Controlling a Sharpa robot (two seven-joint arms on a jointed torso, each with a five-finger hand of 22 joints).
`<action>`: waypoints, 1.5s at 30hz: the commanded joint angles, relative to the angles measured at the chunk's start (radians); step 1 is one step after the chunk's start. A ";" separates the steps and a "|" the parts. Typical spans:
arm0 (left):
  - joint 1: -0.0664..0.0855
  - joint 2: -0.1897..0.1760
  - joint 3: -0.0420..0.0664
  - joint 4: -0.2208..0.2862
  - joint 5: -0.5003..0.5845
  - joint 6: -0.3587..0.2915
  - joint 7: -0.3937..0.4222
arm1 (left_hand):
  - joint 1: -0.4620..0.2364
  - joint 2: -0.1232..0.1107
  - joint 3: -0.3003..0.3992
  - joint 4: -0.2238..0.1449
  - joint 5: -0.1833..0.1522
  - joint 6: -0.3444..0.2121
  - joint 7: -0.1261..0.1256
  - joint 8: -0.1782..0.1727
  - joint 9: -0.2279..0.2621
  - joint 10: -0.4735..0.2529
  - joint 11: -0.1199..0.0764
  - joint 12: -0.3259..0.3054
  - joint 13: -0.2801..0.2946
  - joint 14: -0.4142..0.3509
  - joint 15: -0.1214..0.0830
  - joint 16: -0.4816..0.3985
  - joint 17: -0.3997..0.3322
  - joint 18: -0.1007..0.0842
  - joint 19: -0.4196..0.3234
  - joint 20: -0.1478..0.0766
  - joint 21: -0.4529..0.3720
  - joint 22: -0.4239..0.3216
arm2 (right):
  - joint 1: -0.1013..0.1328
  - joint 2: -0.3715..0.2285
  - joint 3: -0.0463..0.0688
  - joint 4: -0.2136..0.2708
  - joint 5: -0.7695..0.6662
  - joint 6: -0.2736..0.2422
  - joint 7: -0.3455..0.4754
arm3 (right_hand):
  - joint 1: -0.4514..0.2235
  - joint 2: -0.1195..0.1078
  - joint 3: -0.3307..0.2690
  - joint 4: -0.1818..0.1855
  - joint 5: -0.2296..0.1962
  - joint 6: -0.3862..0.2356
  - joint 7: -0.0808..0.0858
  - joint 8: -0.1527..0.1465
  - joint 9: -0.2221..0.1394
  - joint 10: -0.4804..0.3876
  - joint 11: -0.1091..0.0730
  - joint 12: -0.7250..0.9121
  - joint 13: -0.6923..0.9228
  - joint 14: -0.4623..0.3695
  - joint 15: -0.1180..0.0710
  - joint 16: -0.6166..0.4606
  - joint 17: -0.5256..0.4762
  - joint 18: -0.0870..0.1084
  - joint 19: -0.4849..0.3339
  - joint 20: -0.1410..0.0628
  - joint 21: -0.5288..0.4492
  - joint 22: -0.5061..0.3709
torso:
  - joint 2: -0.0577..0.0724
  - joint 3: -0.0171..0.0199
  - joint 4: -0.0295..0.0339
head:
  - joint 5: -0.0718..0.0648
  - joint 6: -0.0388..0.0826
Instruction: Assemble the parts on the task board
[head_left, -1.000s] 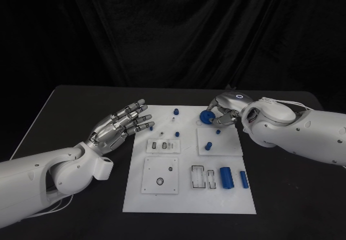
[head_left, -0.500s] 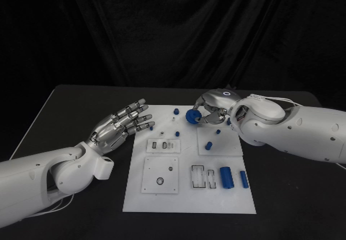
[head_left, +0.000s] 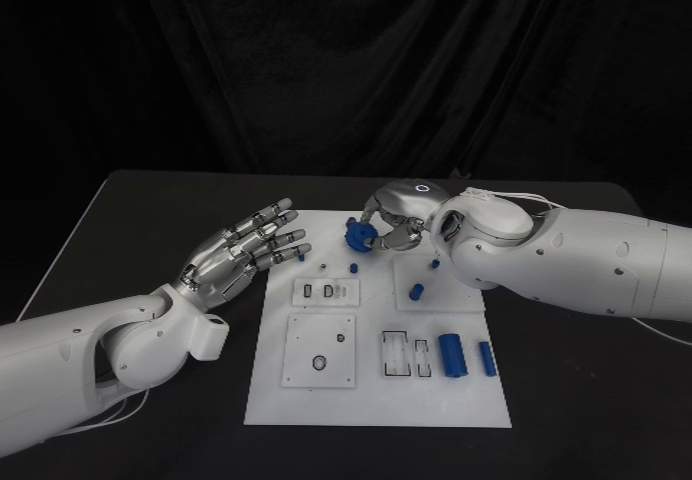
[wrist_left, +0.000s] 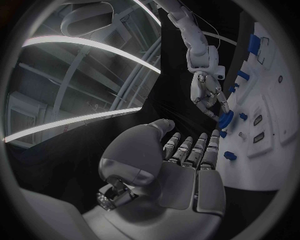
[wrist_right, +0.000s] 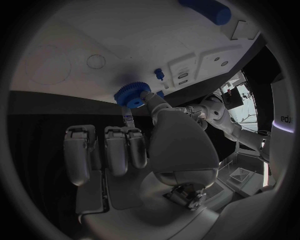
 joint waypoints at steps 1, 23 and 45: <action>-0.002 0.002 0.001 0.001 0.000 0.014 0.129 | -0.010 -0.002 0.008 -0.001 -0.002 -0.002 0.004 0.000 -0.001 -0.003 0.006 0.002 0.001 0.001 0.008 0.005 0.001 -0.008 -0.004 0.003 -0.004 -0.002 | -0.005 0.015 0.001 -0.018 -0.004 0.005 0.006 | 0.004 0.010 0.002 0.002 -0.001 0.006 -0.010 0.003 0.335 0.104 -0.003 0.003 0.263 0.103 -0.004 0.003 0.263 -0.010 0.093 -0.005 0.004 0.247 | -0.001 0.0003 -0.0013 | 0.004 -0.002; -0.002 0.000 0.001 0.004 0.013 0.012 0.118 | -0.013 -0.004 0.014 -0.002 -0.002 0.001 0.006 0.000 -0.001 0.001 0.010 0.003 0.003 0.003 0.009 0.009 0.002 -0.010 -0.006 0.003 -0.005 -0.002 | -0.017 0.090 0.002 -0.090 -0.053 0.006 0.008 | -0.001 0.007 0.013 0.006 -0.036 -0.060 0.018 -0.057 0.316 0.104 0.020 0.003 0.263 0.103 0.014 0.003 0.263 -0.006 0.082 0.010 -0.005 0.233 | 0.000 0.0016 -0.0048 | 0.004 -0.011; -0.002 0.008 0.001 -0.007 0.029 0.017 0.111 | -0.014 -0.005 0.016 -0.002 -0.002 0.000 0.007 0.000 -0.001 -0.001 0.011 0.003 0.003 0.002 0.010 0.008 0.001 -0.010 -0.008 0.003 -0.006 -0.003 | -0.023 0.107 0.002 -0.105 -0.040 0.062 0.021 | 0.001 -0.001 0.023 0.006 -0.097 -0.169 0.031 -0.167 0.252 0.104 0.017 0.003 0.263 0.103 0.013 0.003 0.263 0.003 0.062 0.012 -0.024 0.209 | -0.001 0.0010 -0.0008 | 0.002 -0.018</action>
